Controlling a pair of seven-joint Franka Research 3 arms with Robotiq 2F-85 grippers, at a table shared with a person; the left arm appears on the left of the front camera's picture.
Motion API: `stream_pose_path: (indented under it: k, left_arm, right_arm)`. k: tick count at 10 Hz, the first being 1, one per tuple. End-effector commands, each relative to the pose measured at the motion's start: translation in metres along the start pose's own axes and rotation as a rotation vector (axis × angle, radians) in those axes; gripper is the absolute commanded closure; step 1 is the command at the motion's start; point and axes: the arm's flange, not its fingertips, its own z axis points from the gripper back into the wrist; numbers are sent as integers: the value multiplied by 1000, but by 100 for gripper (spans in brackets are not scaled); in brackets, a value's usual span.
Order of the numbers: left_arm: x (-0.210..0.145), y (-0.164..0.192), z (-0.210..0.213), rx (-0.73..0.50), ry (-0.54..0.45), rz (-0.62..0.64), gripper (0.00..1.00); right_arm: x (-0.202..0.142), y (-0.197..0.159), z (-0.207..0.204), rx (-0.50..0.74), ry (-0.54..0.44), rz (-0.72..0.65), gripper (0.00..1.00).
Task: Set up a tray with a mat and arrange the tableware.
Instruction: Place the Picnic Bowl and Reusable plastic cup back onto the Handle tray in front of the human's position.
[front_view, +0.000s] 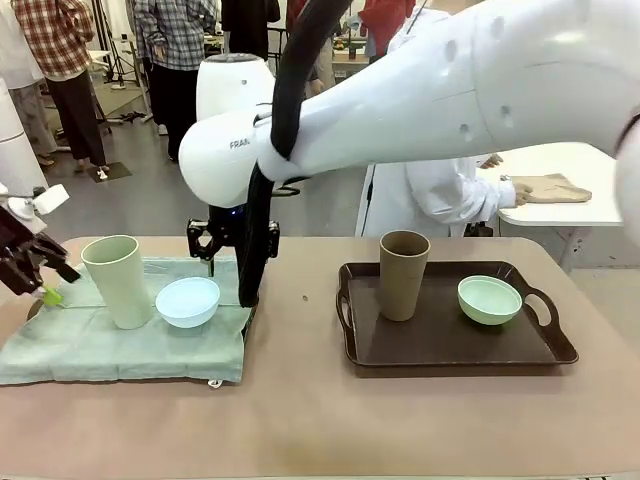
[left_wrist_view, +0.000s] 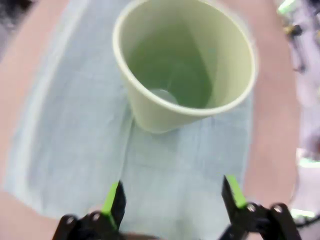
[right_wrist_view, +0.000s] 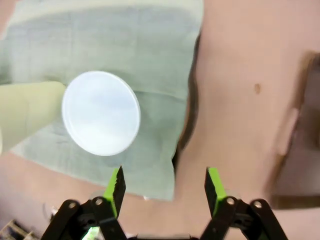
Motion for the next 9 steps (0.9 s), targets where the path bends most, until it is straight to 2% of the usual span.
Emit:
stream_pose_path:
  k: [1, 3, 5, 7, 9]
  left_arm:
    - [42, -46, 38, 127, 204, 174, 0]
    - [84, -61, 68, 212, 323, 355, 0]
    - [130, -65, 88, 219, 442, 468, 0]
    - [181, -77, 95, 164, 417, 520, 0]
    - [222, -87, 85, 193, 384, 566, 0]
  right_arm:
    - [-34, -36, 30, 11, 2, 47, 18]
    - [-57, -64, 58, -7, 7, 84, 18]
    - [-78, -87, 91, -6, -3, 72, 18]
    - [-107, -114, 127, -18, -32, 77, 18]
    - [-129, -137, 148, 16, -74, 64, 18]
